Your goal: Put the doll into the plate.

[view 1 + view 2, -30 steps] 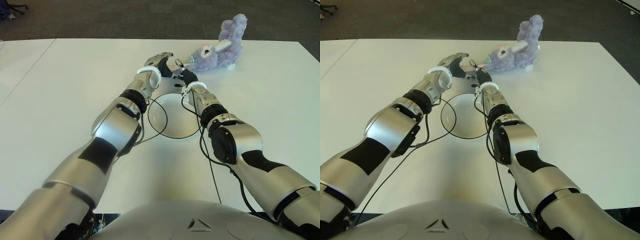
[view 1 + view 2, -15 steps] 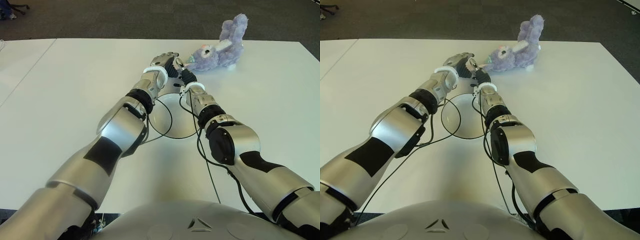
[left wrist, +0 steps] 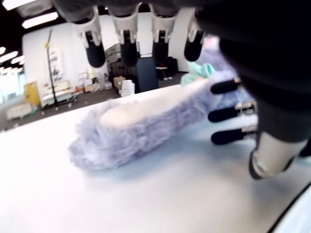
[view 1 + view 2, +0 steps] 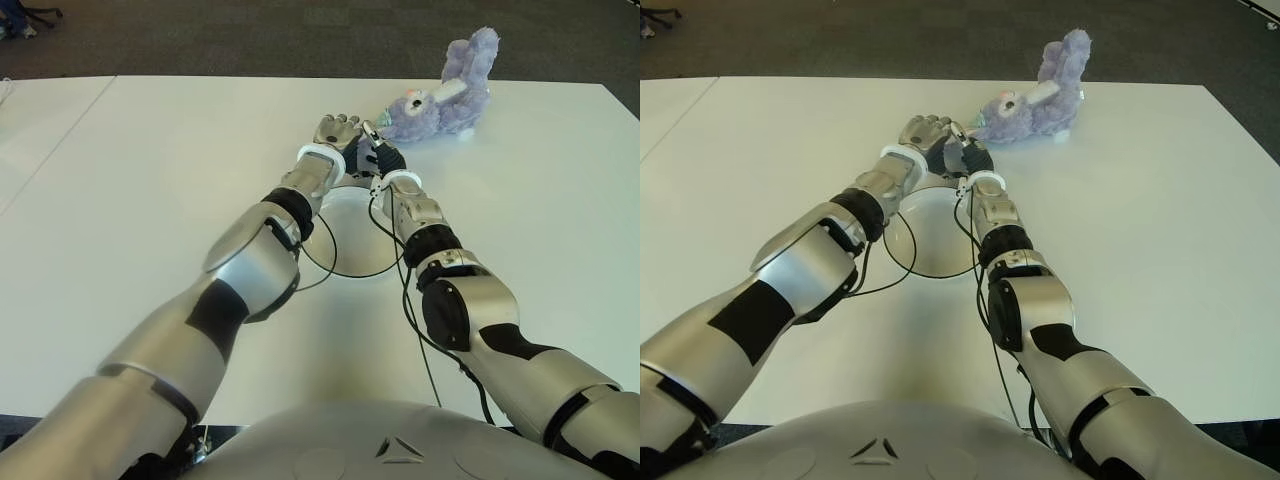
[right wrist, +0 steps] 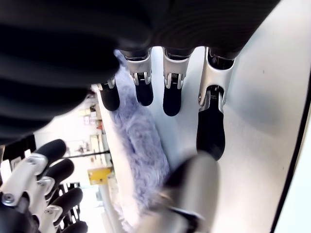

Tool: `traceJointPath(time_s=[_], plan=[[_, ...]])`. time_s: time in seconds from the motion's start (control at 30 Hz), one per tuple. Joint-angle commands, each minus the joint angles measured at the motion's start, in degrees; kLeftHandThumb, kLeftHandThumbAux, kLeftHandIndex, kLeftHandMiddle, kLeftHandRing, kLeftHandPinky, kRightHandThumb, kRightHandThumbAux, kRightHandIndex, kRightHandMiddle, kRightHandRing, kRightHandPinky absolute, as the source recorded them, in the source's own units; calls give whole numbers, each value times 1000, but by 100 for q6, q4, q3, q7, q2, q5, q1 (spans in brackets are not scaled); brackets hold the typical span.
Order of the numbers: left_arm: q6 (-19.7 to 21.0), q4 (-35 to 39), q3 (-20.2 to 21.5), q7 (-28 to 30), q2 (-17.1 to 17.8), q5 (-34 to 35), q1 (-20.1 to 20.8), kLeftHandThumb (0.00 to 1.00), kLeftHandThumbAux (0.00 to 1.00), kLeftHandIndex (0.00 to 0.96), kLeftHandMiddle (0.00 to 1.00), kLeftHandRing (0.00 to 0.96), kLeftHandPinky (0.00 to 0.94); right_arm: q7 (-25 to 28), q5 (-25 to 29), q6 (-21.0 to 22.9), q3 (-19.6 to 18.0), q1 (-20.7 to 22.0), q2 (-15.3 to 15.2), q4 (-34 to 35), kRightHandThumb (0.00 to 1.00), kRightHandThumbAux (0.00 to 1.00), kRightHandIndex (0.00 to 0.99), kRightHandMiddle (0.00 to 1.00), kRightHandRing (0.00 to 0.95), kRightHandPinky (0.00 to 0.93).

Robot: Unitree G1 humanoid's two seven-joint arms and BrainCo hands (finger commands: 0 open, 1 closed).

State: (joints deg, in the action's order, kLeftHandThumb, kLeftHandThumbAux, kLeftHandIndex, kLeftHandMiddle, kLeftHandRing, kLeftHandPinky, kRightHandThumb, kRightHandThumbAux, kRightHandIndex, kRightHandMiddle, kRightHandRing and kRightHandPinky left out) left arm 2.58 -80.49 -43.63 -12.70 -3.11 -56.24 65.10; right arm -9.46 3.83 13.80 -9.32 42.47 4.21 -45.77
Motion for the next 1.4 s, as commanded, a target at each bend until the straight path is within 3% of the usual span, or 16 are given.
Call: traceJointPath(time_s=[0.03,0.17,0.27,0.4,0.53,0.7,0.83,1.13,1.4], plan=[[407,-147,-1301,-230,87,-1247,-160,163,630,0,43,65,41,575,396,1424,475,-2603,136,3176,2,474,0,0,0,6],[473,-187,-1609,-179,295,-1489,-502,213,602,0,28,38,25,1176,866,1832,583,-4029,-378,5205,0,513,0,0,0,73],[474,-200,-1676,-62,352,-1503,-644,217,591,0,18,23,16,1424,1089,2012,609,-4795,-618,6149,0,520,0,0,0,60],[448,-212,-1638,204,370,-1379,-874,217,580,0,12,14,18,1680,1327,2086,560,-5718,-837,6989,0,517,0,0,0,0],[377,-208,-1244,616,285,-888,-1277,203,567,0,0,0,35,2121,1627,1856,348,-6610,-1029,7253,0,530,0,0,0,63],[291,-190,-959,816,158,-572,-1458,197,563,0,0,2,55,2353,1904,1820,148,-6827,-1182,7183,0,536,0,0,1,58],[143,-159,-794,953,6,-385,-1510,204,555,0,0,10,73,2558,2155,1805,-24,-6830,-1335,6983,13,534,0,0,9,112],[-173,-92,-757,1097,-121,-290,-1420,226,562,0,0,3,32,2612,2624,1941,-148,-6846,-1513,6947,79,542,0,0,4,128],[-405,-21,-913,1111,-98,-398,-1223,210,572,0,0,9,50,2501,2666,1919,-108,-6719,-1532,6834,110,537,0,0,7,141]])
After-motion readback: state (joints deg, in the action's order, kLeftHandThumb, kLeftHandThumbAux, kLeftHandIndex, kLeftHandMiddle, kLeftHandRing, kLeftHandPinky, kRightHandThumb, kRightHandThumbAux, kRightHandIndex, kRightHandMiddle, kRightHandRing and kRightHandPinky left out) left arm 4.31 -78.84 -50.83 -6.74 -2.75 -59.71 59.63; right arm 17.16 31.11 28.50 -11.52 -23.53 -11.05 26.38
